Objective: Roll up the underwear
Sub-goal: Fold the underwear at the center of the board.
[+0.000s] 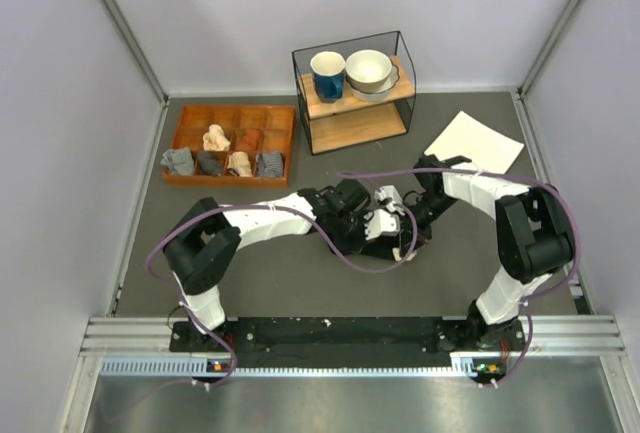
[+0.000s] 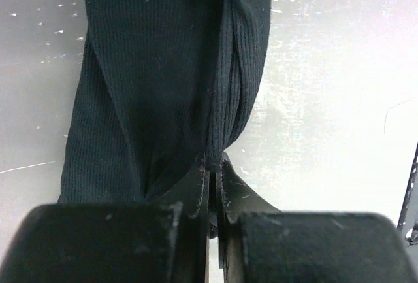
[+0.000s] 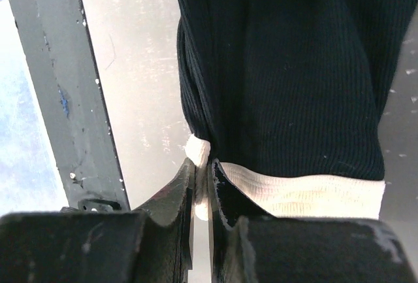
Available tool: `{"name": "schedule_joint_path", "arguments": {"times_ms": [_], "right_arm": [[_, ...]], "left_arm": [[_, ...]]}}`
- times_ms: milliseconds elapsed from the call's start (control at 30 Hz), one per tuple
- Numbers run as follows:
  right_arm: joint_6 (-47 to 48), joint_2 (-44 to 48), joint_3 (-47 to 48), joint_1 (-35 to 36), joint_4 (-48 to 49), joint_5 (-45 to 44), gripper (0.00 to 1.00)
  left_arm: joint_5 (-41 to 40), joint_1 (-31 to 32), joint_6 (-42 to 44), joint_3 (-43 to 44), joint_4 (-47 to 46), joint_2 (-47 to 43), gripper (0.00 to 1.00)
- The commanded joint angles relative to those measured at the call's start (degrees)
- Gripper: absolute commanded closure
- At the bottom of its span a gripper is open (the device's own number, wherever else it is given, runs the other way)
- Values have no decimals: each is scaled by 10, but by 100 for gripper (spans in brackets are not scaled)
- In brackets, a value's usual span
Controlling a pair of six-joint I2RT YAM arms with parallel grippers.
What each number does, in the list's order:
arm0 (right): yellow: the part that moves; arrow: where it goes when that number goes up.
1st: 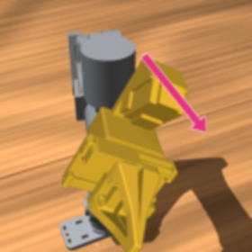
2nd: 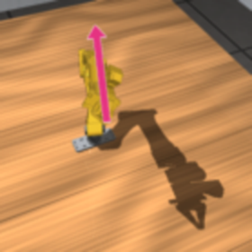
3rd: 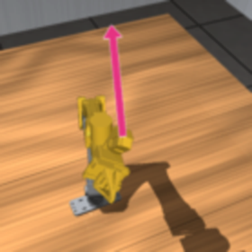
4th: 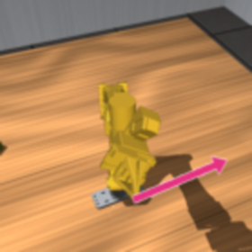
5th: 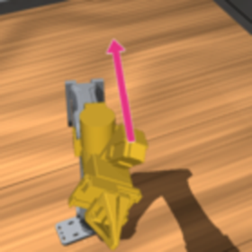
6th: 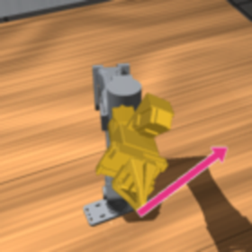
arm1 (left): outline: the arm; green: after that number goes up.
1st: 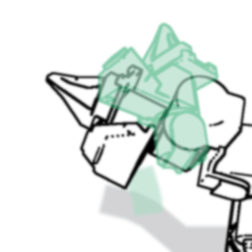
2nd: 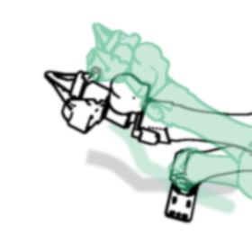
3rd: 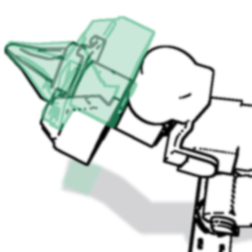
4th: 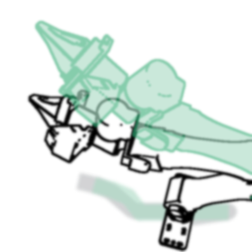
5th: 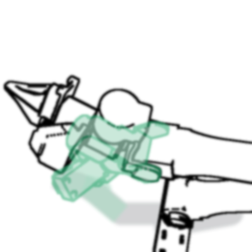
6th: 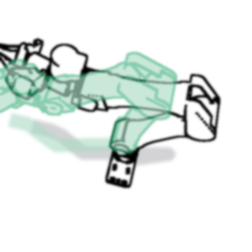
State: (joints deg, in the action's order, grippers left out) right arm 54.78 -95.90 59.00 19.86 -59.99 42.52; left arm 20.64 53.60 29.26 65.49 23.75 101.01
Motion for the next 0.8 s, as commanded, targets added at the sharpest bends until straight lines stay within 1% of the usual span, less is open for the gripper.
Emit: {"name": "schedule_joint_path", "arguments": {"times_ms": [0,167,300,500,767], "right_arm": [[-8,-16,23,-27,-9,-10,100],[-19,-26,34,-52,-9,-5,99],[-24,-35,51,-61,-9,2,99],[-36,-60,87,-61,-11,6,97],[-41,-85,101,-61,-14,8,94]], "left_arm": [[62,-30,-27,44,38,19,100],[62,-39,-25,71,45,45,100],[56,-47,-36,70,20,47,100],[68,-66,-60,74,-5,58,100],[99,-90,-70,73,-22,64,100]]}}
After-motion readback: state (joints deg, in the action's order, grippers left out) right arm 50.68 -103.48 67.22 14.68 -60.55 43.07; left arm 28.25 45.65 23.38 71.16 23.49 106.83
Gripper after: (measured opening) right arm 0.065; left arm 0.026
